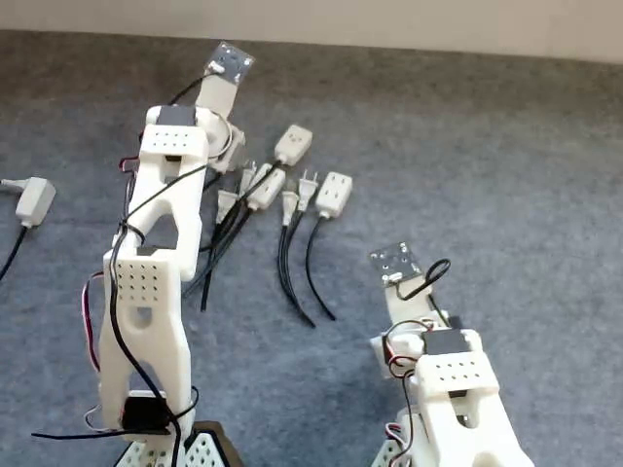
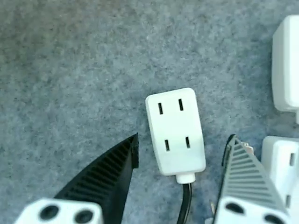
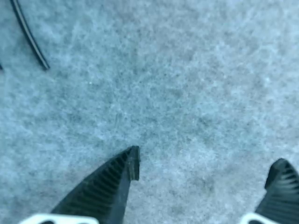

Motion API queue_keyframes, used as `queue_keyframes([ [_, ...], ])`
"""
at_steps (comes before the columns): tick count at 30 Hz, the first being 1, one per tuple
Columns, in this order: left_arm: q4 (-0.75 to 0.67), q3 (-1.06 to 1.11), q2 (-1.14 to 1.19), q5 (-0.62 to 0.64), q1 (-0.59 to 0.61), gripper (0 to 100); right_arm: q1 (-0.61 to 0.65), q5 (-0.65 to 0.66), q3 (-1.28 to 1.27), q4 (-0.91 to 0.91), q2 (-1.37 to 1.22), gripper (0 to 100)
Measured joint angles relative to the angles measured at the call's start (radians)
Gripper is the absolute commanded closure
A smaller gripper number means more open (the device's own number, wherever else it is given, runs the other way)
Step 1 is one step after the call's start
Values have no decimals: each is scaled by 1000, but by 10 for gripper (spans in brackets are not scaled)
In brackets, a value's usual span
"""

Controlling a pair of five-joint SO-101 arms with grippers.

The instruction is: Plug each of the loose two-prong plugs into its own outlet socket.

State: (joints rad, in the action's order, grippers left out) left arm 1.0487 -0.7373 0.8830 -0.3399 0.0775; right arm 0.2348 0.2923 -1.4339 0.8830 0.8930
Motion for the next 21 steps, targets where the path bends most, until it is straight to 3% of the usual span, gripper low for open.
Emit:
queue_keyframes([
  [5, -14, -12, 61, 5, 5, 739, 0, 0, 0, 0, 0, 588],
  [11, 8, -144, 149, 3, -5, 997, 0, 0, 0, 0, 0, 588],
  [21, 325, -453, 172, -48, 5, 993, 0, 0, 0, 0, 0, 588],
])
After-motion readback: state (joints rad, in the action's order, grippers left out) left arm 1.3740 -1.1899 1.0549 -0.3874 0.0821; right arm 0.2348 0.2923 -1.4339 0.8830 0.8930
